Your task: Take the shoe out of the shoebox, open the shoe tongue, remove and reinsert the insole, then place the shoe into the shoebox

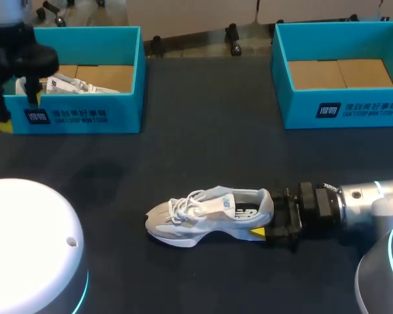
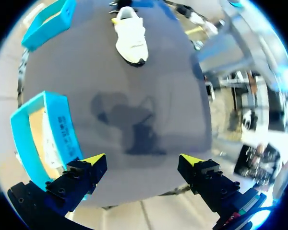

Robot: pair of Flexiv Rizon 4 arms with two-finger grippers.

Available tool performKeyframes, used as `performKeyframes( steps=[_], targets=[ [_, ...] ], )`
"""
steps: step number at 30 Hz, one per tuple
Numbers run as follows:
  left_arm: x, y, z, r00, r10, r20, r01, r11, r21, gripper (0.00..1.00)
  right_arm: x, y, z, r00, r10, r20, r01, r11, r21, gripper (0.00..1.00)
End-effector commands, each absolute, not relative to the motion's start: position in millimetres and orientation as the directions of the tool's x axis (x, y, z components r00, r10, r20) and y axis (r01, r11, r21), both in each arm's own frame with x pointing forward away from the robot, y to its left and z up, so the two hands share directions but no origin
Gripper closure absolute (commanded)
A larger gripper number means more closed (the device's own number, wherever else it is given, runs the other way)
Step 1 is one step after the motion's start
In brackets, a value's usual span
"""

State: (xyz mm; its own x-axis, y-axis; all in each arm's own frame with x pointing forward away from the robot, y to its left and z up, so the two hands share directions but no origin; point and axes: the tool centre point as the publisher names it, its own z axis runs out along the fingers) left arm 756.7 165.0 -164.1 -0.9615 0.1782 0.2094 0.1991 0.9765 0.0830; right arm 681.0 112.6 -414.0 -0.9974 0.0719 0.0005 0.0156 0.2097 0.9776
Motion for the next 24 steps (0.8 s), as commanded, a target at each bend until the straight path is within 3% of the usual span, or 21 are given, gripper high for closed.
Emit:
performKeyframes(
  steps=[1, 9, 24],
  targets=[
    [728, 153, -179, -0.859, -0.492, 0.139, -0.486, 0.871, 0.079, 0.0, 680, 114, -412, -0.997, 0.072, 0.001, 0.016, 0.215, 0.976, 1.0],
    [701, 95, -189, -0.667, -0.737, 0.108, -0.744, 0.668, -0.032, 0.0, 680, 114, -412, -0.997, 0.072, 0.001, 0.016, 0.215, 0.976, 1.0],
    [701, 95, -189, -0.667, -0.737, 0.108, -0.744, 0.668, -0.032, 0.0, 680, 114, -412, -0.997, 0.072, 0.001, 0.016, 0.215, 0.976, 1.0]
  ],
)
